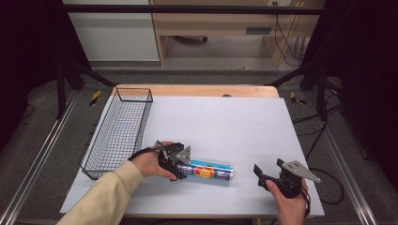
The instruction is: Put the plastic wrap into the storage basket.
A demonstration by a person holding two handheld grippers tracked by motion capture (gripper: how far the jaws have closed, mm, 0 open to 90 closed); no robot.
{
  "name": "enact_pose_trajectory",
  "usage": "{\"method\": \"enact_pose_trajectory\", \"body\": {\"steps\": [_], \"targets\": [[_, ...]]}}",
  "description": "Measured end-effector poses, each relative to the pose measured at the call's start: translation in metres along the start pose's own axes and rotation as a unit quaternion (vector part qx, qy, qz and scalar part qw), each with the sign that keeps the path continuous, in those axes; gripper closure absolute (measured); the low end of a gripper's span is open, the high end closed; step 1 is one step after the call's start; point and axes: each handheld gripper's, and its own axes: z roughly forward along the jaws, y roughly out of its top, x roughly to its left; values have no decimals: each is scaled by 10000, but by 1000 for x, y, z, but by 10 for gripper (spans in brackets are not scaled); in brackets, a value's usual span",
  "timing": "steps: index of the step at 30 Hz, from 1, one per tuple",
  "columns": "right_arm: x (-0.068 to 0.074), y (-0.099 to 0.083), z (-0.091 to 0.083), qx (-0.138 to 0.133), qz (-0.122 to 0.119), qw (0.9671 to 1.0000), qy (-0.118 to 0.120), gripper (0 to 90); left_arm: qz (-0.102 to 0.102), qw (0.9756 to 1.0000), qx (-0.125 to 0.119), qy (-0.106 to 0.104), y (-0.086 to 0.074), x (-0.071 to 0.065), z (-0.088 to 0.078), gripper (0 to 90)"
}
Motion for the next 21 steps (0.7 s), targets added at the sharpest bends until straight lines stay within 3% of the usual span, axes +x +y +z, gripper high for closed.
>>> {"method": "enact_pose_trajectory", "body": {"steps": [9, 21], "targets": [[-1, 0, -1, -28, 11, 10000, -25, 68, -37, 10000, -83, 28, 1, -4, -2, 289], [-4, 1, -5, -158, 142, 9996, -178, 67, -323, 9975, -591, 198, 8, -10, -18, 295]]}}
